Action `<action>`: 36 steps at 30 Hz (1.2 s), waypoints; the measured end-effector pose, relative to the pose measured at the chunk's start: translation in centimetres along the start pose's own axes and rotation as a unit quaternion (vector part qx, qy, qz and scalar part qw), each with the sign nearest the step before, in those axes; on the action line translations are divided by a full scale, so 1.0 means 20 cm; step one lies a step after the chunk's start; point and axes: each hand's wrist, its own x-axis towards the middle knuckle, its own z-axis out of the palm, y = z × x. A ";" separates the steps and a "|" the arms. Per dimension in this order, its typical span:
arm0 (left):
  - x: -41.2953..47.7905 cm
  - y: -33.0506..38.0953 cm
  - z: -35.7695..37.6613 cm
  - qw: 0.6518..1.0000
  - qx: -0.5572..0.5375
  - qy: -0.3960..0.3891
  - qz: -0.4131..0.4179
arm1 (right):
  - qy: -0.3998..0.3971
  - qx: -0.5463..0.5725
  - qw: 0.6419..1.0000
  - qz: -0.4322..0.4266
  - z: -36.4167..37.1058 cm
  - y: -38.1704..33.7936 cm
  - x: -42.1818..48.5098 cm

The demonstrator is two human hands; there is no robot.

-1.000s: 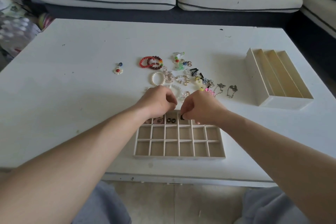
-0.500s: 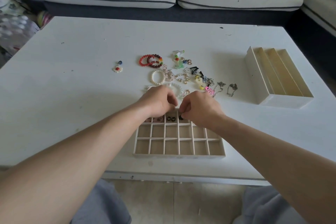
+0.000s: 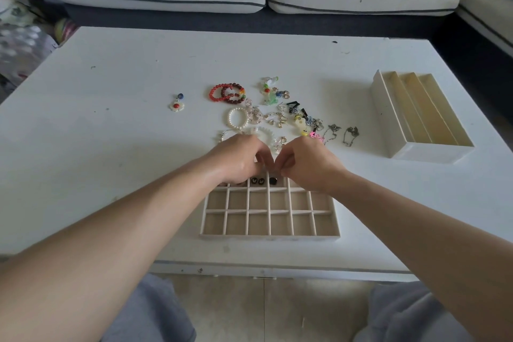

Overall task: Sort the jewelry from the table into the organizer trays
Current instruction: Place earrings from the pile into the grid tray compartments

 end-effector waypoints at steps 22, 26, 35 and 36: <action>0.07 0.01 -0.05 0.994 -0.080 0.068 -0.023 | 0.071 0.097 0.993 0.016 -0.14 0.06 0.08; 0.17 0.00 -0.05 0.983 -0.120 0.130 -0.045 | 0.113 0.164 0.978 0.063 -0.20 0.16 0.17; 0.36 0.02 0.01 0.981 -0.058 0.158 -0.093 | 0.131 0.172 0.970 0.114 -0.17 0.31 0.34; 0.37 0.02 0.02 0.983 -0.049 0.153 -0.089 | 0.134 0.161 0.971 0.115 -0.16 0.32 0.35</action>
